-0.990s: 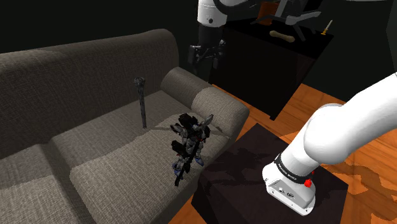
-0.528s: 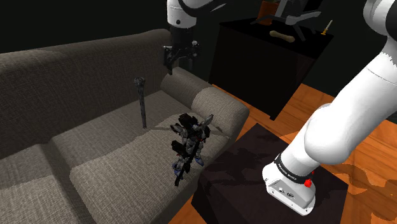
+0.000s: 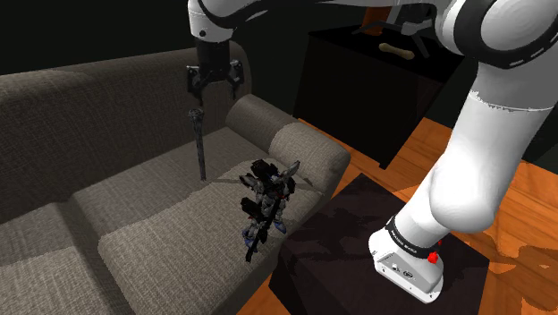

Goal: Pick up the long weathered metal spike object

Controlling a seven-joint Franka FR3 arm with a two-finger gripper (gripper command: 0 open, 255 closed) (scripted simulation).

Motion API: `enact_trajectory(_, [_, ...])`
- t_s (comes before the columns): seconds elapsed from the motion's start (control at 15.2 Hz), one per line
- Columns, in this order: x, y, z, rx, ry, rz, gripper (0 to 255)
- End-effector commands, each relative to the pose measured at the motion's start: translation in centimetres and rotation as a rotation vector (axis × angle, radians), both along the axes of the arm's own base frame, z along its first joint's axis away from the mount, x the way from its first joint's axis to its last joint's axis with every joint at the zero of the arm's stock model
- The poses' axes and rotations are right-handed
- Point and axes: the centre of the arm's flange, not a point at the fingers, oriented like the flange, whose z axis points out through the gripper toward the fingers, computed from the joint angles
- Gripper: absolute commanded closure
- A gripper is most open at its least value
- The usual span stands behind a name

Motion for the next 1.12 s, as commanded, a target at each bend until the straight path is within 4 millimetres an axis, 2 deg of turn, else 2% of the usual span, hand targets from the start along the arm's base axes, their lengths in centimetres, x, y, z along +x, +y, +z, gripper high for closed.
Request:
enact_trajectory(0.0, [2.0, 1.6, -0.8, 0.006, -0.003, -0.006, 0])
enact_trajectory(0.2, [4.6, 3.9, -1.4, 0.013, -0.008, -0.011, 0])
enact_trajectory(0.66, [4.6, 3.9, -5.1, 0.013, -0.008, -0.011, 0])
enact_trajectory(0.79, [4.6, 3.9, -5.4, 0.013, -0.008, -0.011, 0])
enact_trajectory(0.86, [4.7, 3.9, -5.4, 0.013, -0.008, -0.011, 255])
enact_trajectory(1.06, [4.6, 3.9, -5.4, 0.013, -0.008, -0.011, 255])
